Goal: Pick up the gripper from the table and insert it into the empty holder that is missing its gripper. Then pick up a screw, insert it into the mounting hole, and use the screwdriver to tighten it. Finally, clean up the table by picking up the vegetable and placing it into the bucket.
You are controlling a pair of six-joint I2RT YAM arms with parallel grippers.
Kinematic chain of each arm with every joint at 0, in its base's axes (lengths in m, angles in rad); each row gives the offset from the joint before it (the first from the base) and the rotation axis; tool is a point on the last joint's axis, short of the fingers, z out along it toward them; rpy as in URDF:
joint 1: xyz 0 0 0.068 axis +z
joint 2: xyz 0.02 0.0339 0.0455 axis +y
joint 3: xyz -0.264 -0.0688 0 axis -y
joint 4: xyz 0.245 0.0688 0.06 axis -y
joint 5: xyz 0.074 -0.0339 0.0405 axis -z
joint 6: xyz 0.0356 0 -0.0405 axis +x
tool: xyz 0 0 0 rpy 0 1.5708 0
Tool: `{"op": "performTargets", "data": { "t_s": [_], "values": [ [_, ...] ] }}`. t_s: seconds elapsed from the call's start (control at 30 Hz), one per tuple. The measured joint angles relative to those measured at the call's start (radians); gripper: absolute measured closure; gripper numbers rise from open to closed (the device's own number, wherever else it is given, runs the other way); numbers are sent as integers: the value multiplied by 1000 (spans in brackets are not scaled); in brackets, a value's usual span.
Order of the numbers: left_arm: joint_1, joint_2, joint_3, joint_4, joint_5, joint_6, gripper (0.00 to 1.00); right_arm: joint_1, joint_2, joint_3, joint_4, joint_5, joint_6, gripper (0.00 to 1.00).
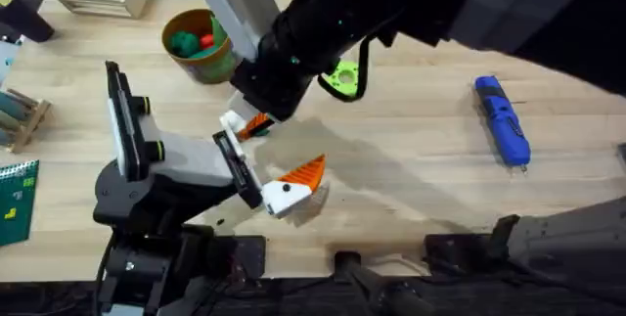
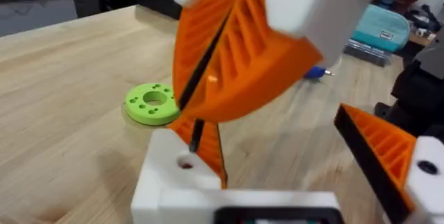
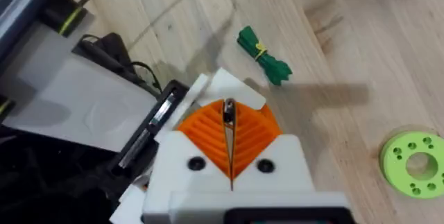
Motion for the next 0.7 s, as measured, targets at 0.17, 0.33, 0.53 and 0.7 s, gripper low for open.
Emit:
{"op": "performTargets", "data": {
  "t_s": [0.17, 0.33, 0.53, 0.7],
  "values": [
    [0, 0, 0, 0, 0, 0, 14, 10, 18, 0, 5, 0, 0, 995],
    [0, 0, 0, -1, 2, -6, 14, 17, 36, 0, 16, 0, 0, 995],
    [0, 0, 0, -1, 3, -8, 13, 17, 37, 2, 14, 0, 0, 995],
    [0, 1, 0, -1, 4, -8, 14, 17, 37, 2, 14, 5, 0, 995]
  ]
}}
